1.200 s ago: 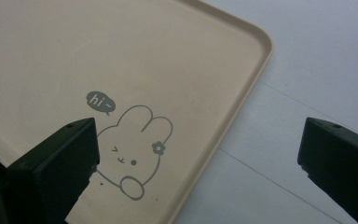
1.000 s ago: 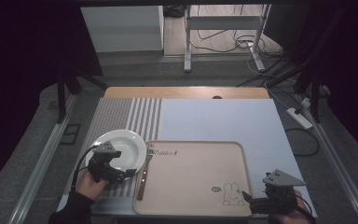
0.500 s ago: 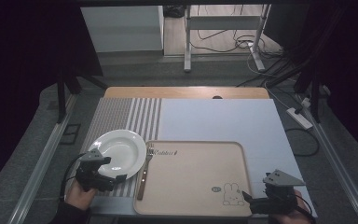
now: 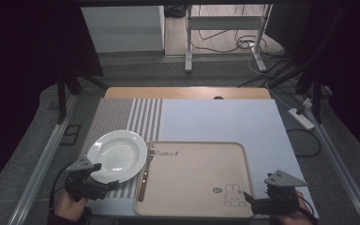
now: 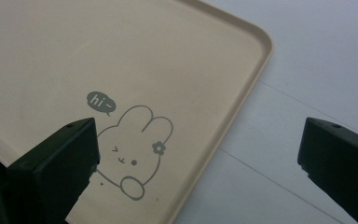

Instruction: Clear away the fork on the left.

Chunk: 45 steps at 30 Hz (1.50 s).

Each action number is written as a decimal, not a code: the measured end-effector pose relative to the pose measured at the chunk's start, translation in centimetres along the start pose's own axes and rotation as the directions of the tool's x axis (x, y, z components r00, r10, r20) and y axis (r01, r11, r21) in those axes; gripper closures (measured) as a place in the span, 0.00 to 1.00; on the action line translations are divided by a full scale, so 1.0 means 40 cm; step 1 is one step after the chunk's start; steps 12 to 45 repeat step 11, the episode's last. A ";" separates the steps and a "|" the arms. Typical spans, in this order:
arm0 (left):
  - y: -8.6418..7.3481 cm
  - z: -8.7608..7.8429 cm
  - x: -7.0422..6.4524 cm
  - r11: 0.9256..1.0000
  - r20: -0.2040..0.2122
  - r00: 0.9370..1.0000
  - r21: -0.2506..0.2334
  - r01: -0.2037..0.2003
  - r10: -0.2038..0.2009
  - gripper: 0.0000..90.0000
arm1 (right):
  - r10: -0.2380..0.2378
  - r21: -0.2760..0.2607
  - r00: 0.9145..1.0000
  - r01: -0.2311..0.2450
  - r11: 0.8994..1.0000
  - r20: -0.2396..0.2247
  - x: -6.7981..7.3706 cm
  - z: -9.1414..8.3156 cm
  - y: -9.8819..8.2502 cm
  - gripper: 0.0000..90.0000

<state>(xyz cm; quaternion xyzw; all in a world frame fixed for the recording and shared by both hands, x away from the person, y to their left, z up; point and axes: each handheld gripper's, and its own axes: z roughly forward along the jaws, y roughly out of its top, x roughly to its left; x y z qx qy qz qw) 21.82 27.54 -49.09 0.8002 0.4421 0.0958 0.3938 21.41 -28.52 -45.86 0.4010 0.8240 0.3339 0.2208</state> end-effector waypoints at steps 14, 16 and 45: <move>-0.008 -0.008 -0.003 1.000 -0.022 1.000 0.018 -0.006 0.006 0.00 | 0.001 0.000 1.000 -0.001 1.000 -0.001 0.000 -0.001 -0.001 0.00; -0.008 -0.008 -0.003 1.000 -0.022 1.000 0.018 -0.006 0.006 0.00 | 0.001 0.000 1.000 -0.001 1.000 -0.001 0.000 -0.001 -0.001 0.00; -0.008 -0.008 -0.003 1.000 -0.022 1.000 0.018 -0.006 0.006 0.00 | 0.001 0.000 1.000 -0.001 1.000 -0.001 0.000 -0.001 -0.001 0.00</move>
